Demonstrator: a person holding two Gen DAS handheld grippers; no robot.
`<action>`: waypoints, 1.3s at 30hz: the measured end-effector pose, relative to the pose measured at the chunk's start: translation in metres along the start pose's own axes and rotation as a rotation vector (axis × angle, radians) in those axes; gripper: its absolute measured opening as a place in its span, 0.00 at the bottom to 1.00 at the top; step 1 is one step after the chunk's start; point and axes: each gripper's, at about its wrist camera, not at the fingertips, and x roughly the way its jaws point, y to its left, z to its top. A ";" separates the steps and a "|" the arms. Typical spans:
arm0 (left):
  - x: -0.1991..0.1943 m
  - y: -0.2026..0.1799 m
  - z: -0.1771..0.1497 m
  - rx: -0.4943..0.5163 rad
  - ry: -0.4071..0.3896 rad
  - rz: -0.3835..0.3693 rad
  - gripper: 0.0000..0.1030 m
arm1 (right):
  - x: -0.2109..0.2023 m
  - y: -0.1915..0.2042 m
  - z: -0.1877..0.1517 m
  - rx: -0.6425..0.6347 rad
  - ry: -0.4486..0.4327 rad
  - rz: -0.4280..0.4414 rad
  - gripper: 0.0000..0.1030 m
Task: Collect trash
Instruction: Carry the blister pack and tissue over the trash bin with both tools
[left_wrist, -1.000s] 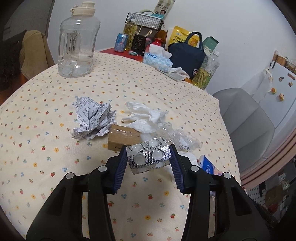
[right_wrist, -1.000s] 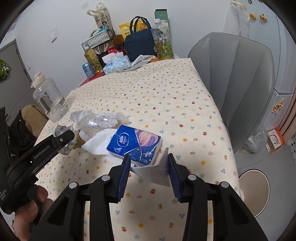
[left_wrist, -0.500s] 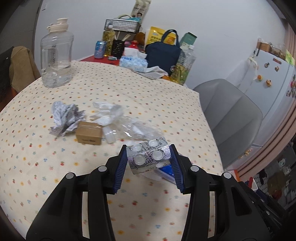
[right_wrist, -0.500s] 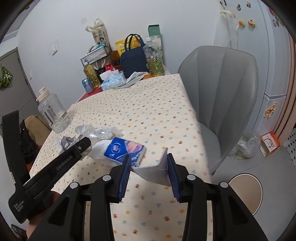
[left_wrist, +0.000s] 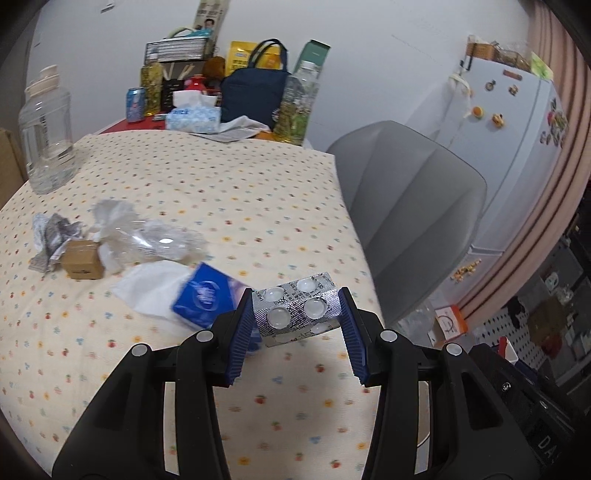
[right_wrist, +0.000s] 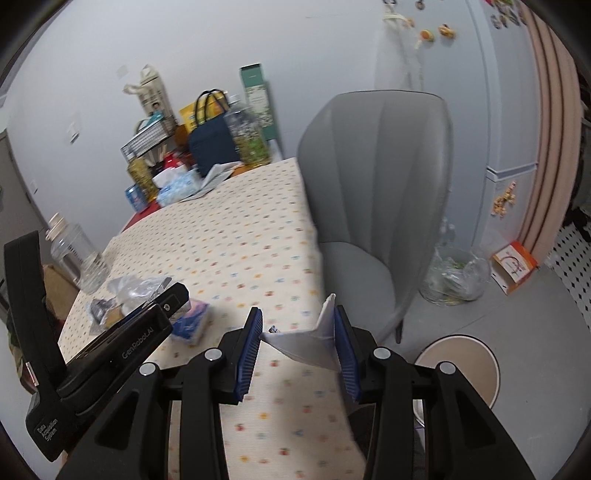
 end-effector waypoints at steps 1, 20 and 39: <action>0.003 -0.008 -0.001 0.012 0.006 -0.006 0.44 | 0.000 -0.006 0.001 0.008 0.000 -0.006 0.38; 0.042 -0.108 -0.016 0.163 0.087 -0.038 0.44 | -0.003 -0.115 0.003 0.179 0.000 -0.076 0.38; 0.072 -0.210 -0.053 0.322 0.169 -0.071 0.44 | -0.021 -0.219 -0.012 0.342 -0.027 -0.130 0.38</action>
